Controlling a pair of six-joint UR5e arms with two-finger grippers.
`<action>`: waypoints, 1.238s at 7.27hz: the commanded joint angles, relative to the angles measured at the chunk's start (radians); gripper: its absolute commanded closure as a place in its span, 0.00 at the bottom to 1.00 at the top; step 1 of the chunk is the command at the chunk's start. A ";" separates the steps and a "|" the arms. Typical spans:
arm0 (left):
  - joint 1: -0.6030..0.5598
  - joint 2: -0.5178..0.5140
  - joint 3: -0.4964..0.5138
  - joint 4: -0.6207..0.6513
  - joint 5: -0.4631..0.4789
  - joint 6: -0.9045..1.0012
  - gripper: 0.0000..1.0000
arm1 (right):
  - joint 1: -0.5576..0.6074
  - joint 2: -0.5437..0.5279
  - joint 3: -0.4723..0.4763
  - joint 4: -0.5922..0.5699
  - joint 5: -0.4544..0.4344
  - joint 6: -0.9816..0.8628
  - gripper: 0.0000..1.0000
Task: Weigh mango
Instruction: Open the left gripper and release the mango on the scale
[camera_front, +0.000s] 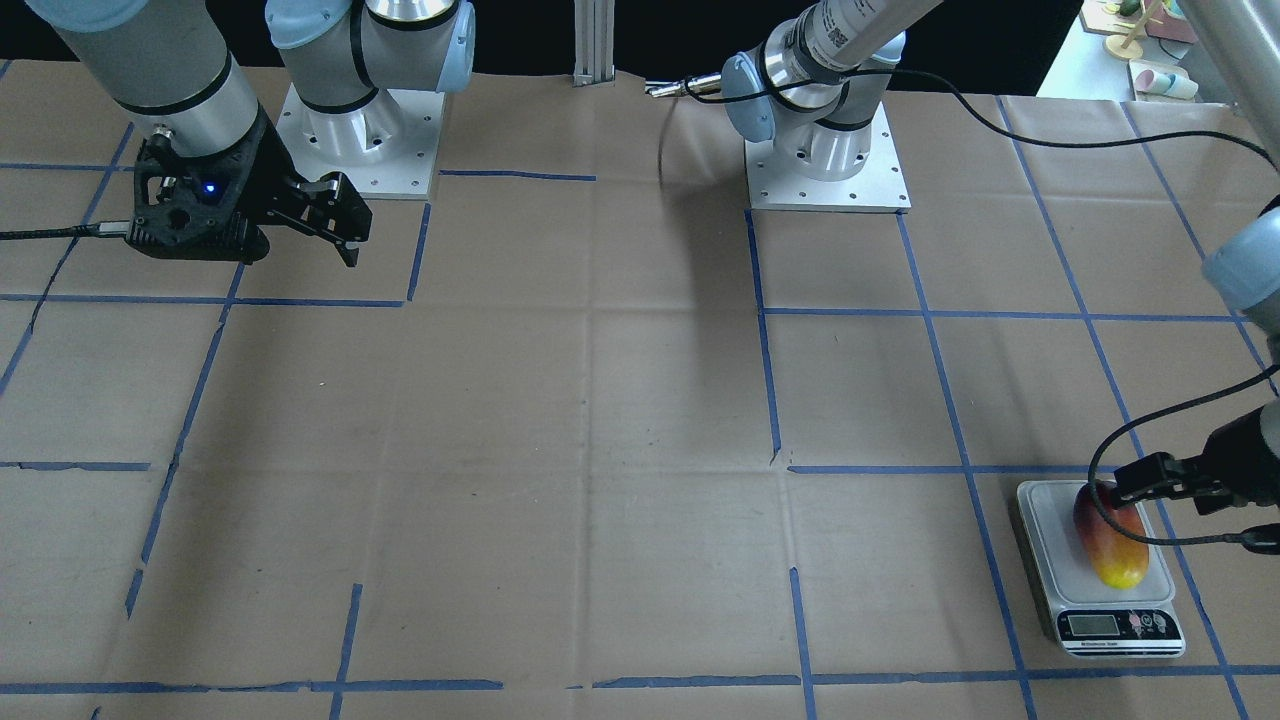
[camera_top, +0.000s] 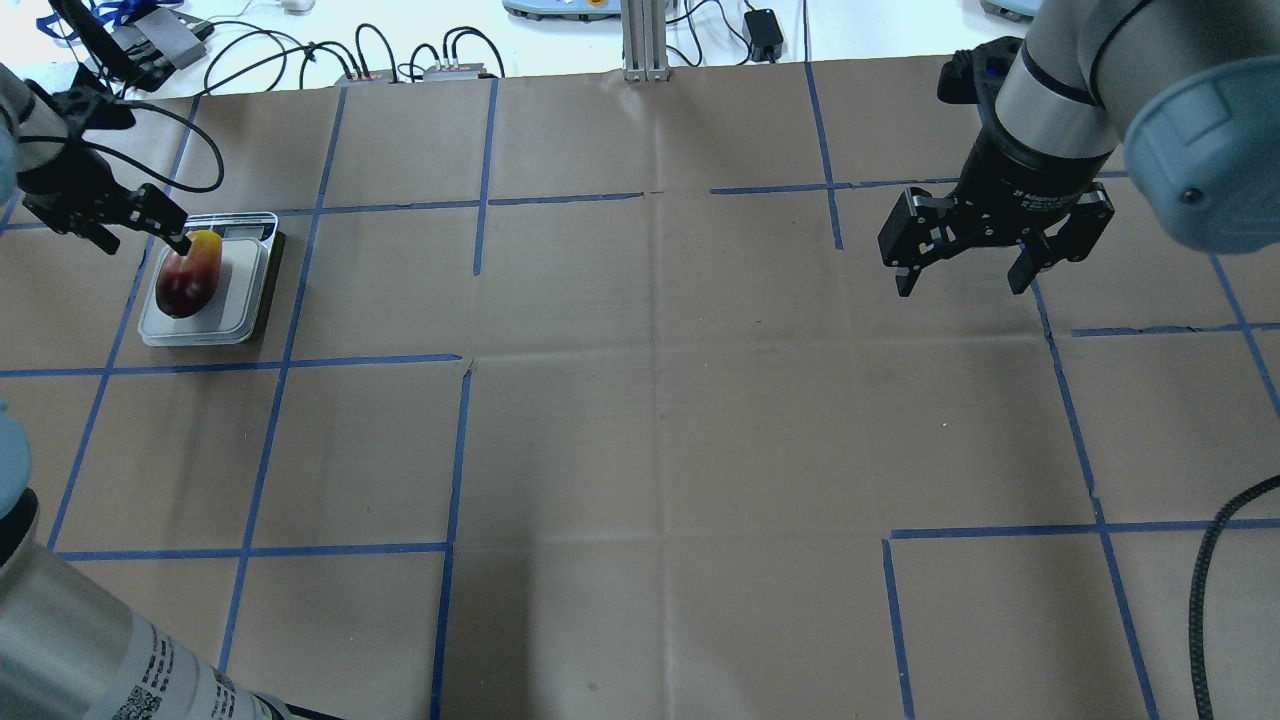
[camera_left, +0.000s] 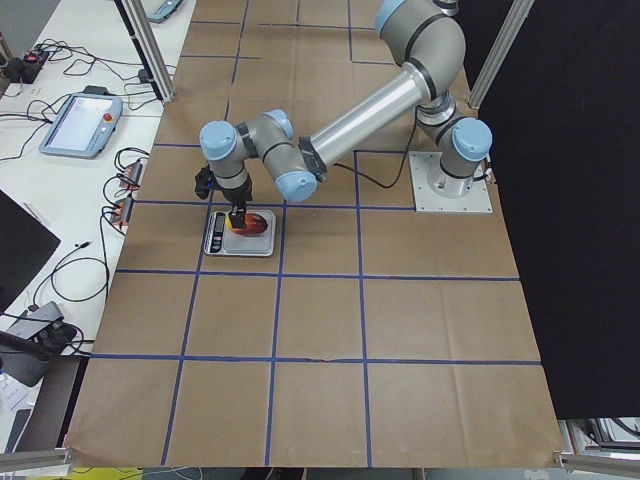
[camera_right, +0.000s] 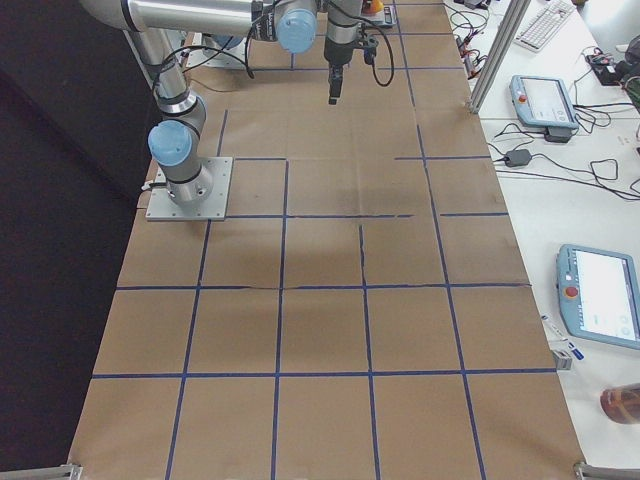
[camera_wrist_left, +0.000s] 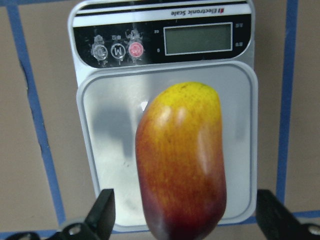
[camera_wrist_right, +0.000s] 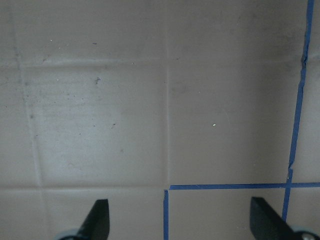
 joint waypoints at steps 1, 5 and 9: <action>-0.064 0.141 -0.006 -0.145 -0.008 -0.159 0.01 | 0.000 0.000 0.000 0.000 0.000 0.000 0.00; -0.415 0.333 -0.073 -0.219 -0.013 -0.463 0.01 | 0.000 0.000 0.000 0.000 0.000 0.000 0.00; -0.484 0.442 -0.225 -0.094 0.004 -0.595 0.00 | 0.000 0.000 0.000 0.000 0.000 0.000 0.00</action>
